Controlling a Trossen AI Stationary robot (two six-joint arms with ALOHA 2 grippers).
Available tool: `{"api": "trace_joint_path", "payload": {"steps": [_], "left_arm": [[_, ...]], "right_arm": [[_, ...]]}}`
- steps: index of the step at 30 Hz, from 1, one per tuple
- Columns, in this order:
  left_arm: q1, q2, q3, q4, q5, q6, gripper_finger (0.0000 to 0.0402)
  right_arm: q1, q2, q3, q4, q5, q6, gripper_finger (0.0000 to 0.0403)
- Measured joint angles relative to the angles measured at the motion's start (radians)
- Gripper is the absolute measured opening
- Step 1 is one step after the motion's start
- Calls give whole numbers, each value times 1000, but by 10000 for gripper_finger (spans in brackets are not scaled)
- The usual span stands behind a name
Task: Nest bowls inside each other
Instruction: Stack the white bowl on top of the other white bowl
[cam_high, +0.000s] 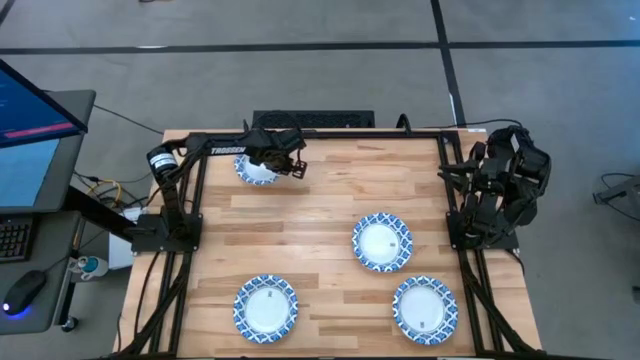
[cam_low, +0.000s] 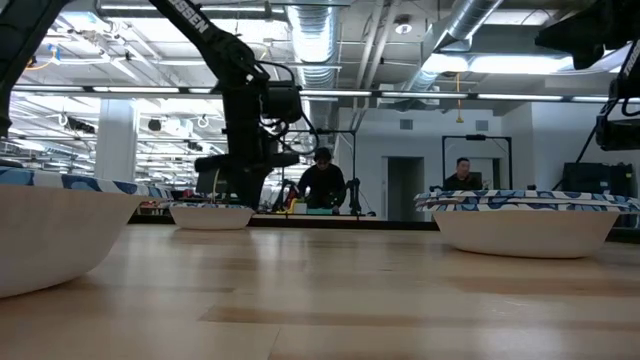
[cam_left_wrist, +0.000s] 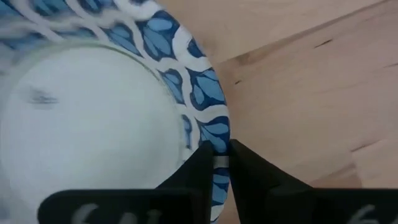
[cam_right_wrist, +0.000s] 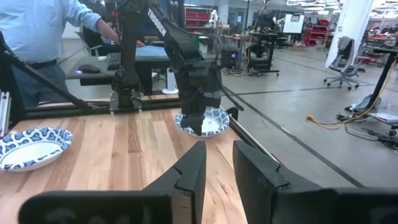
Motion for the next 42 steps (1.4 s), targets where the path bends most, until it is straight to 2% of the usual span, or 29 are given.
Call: {"api": "trace_joint_path", "payload": {"steps": [2,7,10,17,29,33,42], "left_arm": [[0,27,0,6,0,0,31],[-9,84,0,77,77,-3,12],[-30,79,6,86,46,11,4],[-63,62,64,-4,31,59,0],[-164,62,290,-80,15,100,0],[-210,62,366,-110,46,91,0],[-398,62,507,-92,60,8,0]], "right_arm": [[0,0,0,0,0,0,103],[0,0,0,0,0,0,103],[0,0,0,0,0,0,103],[0,0,0,0,0,0,103],[0,0,0,0,0,0,103],[0,0,0,0,0,0,103],[0,0,0,0,0,0,103]]}}
